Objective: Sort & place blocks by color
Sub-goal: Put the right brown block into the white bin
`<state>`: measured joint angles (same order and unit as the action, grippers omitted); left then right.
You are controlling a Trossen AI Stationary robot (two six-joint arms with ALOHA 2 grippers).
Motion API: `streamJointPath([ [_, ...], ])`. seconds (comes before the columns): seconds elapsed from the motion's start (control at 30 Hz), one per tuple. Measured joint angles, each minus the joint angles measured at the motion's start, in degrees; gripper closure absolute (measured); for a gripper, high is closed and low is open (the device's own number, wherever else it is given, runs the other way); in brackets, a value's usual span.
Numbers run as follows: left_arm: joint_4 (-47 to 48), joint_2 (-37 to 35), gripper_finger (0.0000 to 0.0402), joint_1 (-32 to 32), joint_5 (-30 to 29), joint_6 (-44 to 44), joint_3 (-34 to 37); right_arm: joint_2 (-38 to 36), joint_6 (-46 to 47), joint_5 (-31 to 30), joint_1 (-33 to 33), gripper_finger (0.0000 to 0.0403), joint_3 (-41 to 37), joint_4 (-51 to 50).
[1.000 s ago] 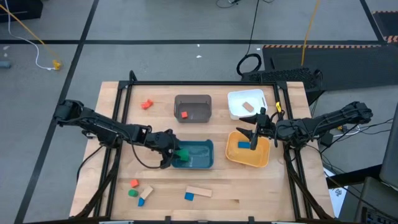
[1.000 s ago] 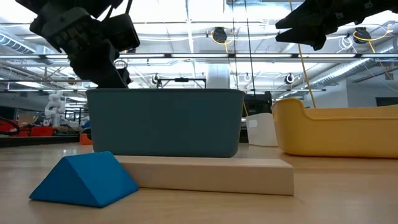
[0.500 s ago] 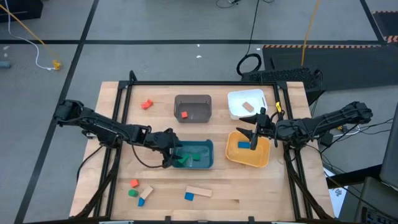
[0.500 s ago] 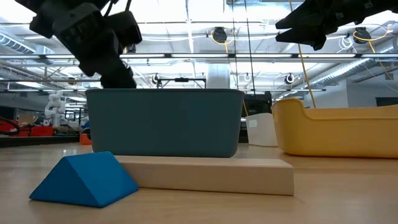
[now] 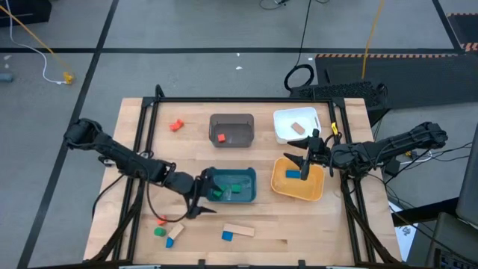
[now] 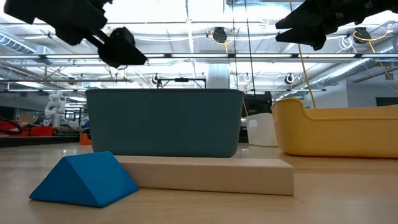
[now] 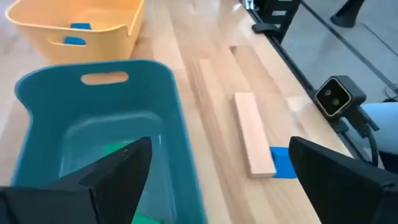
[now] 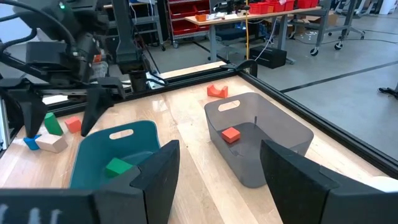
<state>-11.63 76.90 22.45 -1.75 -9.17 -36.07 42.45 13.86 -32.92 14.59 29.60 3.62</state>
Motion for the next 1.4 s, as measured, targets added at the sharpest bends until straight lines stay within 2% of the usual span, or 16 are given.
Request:
streamJointPath([
  [0.27, -1.90, 0.00, 0.0034, 1.36, -0.31, -10.35, 0.00, -0.01, -0.01, 0.02, 0.02, 0.0188, 0.00, 0.00],
  [0.5, -2.14, 0.00, 0.0034, 4.41, -0.54, -4.81, 0.00, -0.01, 0.00, 0.00, 0.00, 0.0188, -0.01, 0.00],
  [0.63, -4.20, 0.71, 0.0034, 7.27, -3.76, -4.09, 0.00, 0.01, 0.01, 0.01, 0.01, 0.0188, -0.01, 0.00],
  [0.73, -7.97, 3.14, 0.0034, 9.11, -6.57, -1.81, 0.00, -0.01, -0.01, 0.00, 0.00, 0.0188, 0.00, 0.01],
  [0.93, -17.79, 9.59, 0.0034, 10.29, -7.24, -2.46, -0.02, 0.00, -0.01, 0.00, 0.00, 0.0188, -0.01, 0.00],
  [1.07, -20.41, 13.08, 0.0034, 10.16, -9.32, -1.75, -0.02, 0.00, 0.00, 0.01, 0.00, 0.0188, -0.01, 0.01],
  [1.4, -30.40, 23.31, 0.0034, 11.09, -9.40, -5.06, -0.04, -0.01, 0.00, 0.00, 0.00, 0.0188, -0.02, 0.00],
])
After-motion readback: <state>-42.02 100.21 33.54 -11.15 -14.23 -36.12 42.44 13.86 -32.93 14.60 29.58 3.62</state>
